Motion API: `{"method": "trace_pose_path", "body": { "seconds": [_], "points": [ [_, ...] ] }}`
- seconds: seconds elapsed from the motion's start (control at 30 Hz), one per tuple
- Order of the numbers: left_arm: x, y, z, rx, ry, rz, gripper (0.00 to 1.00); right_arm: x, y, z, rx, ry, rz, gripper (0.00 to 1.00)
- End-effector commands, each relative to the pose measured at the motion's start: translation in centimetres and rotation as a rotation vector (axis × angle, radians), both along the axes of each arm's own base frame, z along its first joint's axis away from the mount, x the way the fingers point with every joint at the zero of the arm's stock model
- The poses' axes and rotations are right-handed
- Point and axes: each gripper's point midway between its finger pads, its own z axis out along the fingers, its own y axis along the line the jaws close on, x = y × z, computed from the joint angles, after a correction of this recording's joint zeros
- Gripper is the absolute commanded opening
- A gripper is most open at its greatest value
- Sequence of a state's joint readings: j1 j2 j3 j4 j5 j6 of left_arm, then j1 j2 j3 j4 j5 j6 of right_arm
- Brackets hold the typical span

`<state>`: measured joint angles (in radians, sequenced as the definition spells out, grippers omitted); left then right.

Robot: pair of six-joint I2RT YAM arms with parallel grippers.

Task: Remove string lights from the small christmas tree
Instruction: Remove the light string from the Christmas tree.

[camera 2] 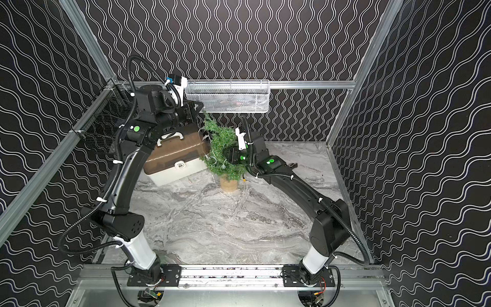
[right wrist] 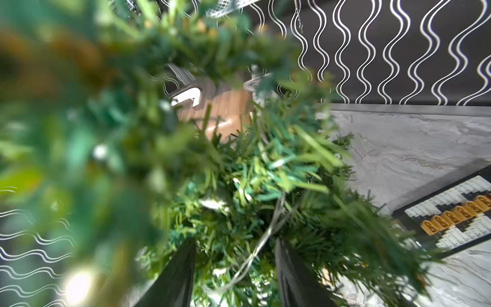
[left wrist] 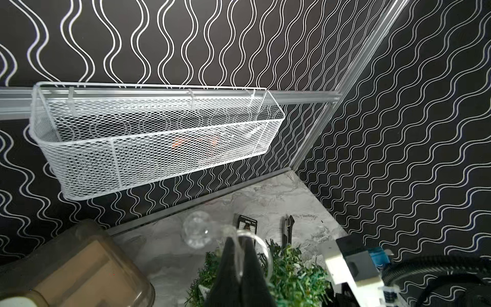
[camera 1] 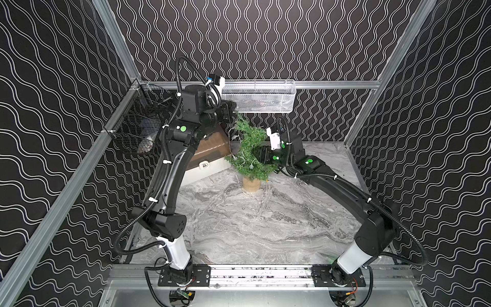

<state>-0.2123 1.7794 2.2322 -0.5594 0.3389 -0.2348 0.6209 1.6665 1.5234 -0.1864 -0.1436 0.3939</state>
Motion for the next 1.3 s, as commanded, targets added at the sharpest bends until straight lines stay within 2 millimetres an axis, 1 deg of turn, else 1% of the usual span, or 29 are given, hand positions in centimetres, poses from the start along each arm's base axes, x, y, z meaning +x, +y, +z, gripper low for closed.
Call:
{"method": "trace_pose_path", "body": {
  "seconds": [0.0, 0.07, 0.13, 0.23, 0.3, 0.4, 0.47, 0.57, 0.63, 0.73, 0.8, 0.83, 0.9, 1.03, 1.17, 1.27],
  "points": [
    [-1.4, -0.4, 2.0, -0.026, -0.056, -0.041, 0.00, 0.2, -0.1, 1.2, 0.027, -0.022, -0.009, 0.49],
    [-2.4, 0.1, 2.0, -0.023, -0.054, -0.028, 0.00, -0.1, -0.2, 1.7, 0.032, -0.023, -0.005, 0.49],
    [-3.6, 1.2, 1.3, -0.005, -0.044, 0.021, 0.00, -0.4, -0.3, 2.3, 0.038, -0.028, 0.002, 0.49],
    [-5.5, 2.9, 0.1, 0.027, -0.031, 0.093, 0.00, -1.1, -0.6, 2.6, 0.037, -0.029, 0.010, 0.50],
    [-6.7, 3.5, -0.3, 0.025, -0.017, 0.113, 0.00, -1.3, -0.8, 2.5, 0.034, -0.026, 0.013, 0.50],
    [-8.5, 3.4, -1.0, -0.008, 0.015, 0.092, 0.00, -1.4, -0.9, 2.3, 0.025, -0.018, 0.012, 0.50],
    [-9.8, 2.9, -1.7, -0.023, 0.042, 0.052, 0.00, -1.7, -1.1, 2.3, 0.022, -0.014, 0.016, 0.50],
    [-11.9, 2.9, -4.1, -0.028, 0.104, 0.029, 0.00, -2.5, -1.6, 3.2, 0.027, -0.020, 0.019, 0.50],
    [-13.5, 2.5, -5.8, -0.053, 0.141, -0.001, 0.00, -3.3, -2.1, 3.7, 0.034, -0.022, 0.019, 0.50],
    [-15.8, 2.0, -7.6, -0.061, 0.163, -0.048, 0.00, -4.3, -2.4, 3.7, 0.051, -0.011, 0.030, 0.50],
    [-16.8, 2.7, -7.9, -0.043, 0.157, -0.023, 0.00, -5.0, -2.4, 3.3, 0.065, 0.008, 0.050, 0.50],
    [-17.0, 3.0, -8.0, -0.030, 0.159, -0.005, 0.00, -5.2, -2.3, 3.1, 0.072, 0.018, 0.058, 0.50],
    [-17.2, 3.2, -7.9, -0.018, 0.163, -0.003, 0.00, -5.5, -2.1, 2.6, 0.091, 0.034, 0.068, 0.50],
    [-17.6, 1.6, -9.4, -0.069, 0.230, -0.081, 0.00, -6.1, -1.8, 1.7, 0.108, 0.072, 0.090, 0.50],
    [-19.2, -0.7, -11.4, -0.124, 0.270, -0.176, 0.00, -7.1, -2.1, 0.9, 0.153, 0.118, 0.083, 0.50],
    [-20.5, -1.9, -12.0, -0.137, 0.264, -0.214, 0.00, -7.7, -2.4, -0.3, 0.207, 0.165, 0.062, 0.50]
  ]
}}
